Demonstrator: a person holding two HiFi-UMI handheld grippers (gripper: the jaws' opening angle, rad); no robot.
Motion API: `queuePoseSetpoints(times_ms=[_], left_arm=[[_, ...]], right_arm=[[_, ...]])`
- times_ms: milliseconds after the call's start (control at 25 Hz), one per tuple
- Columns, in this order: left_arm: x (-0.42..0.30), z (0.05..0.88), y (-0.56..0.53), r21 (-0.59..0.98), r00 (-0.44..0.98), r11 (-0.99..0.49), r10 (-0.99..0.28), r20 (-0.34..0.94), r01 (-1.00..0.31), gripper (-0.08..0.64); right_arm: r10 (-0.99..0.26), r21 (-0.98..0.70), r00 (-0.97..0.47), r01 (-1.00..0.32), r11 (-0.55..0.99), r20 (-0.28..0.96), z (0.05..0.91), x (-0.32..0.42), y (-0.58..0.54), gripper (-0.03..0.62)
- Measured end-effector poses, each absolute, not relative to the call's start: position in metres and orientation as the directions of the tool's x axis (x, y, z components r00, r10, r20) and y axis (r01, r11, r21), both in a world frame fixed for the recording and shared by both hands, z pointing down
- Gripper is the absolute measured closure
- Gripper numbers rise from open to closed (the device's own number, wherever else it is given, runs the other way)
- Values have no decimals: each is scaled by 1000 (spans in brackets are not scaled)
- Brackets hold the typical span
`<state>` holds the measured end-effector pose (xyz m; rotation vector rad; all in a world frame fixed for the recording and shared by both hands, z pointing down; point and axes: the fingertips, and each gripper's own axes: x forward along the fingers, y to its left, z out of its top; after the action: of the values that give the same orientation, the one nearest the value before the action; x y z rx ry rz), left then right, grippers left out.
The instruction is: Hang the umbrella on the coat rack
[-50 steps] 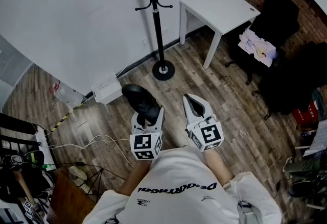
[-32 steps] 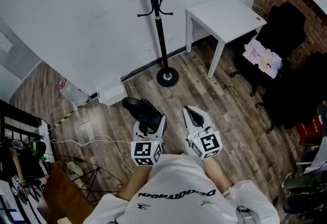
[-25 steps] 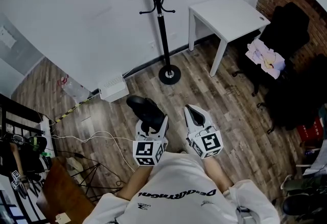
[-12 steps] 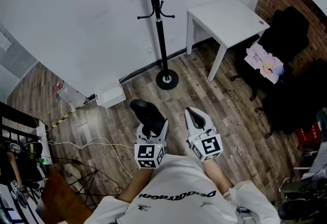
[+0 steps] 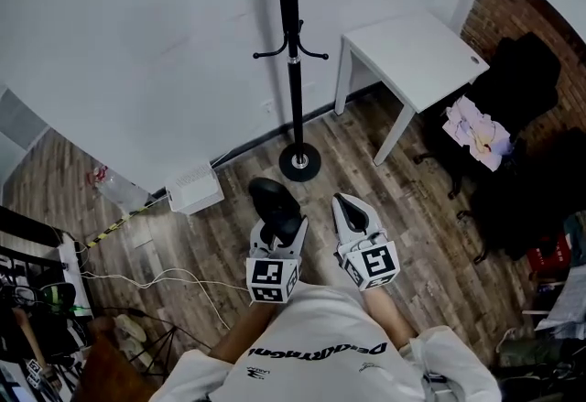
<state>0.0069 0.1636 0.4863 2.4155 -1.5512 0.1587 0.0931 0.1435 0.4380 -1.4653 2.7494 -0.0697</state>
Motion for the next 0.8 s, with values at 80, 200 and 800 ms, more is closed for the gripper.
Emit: queuePoseSetpoints(times_ms=[80, 200, 800], left_arm=[[-7, 483, 133, 165, 435, -405, -869, 236, -899, 311], [-30, 478, 88, 170, 446, -415, -863, 237, -894, 311], [-116, 484, -75, 158, 533, -510, -797, 282, -846, 310]], right_arm=[[-834, -57, -552, -833, 550, 6, 435, 77, 114, 595], [-842, -66, -539, -841, 537, 7, 428, 56, 70, 595], [-878, -49, -479, -877, 478, -3, 418, -41, -87, 595]])
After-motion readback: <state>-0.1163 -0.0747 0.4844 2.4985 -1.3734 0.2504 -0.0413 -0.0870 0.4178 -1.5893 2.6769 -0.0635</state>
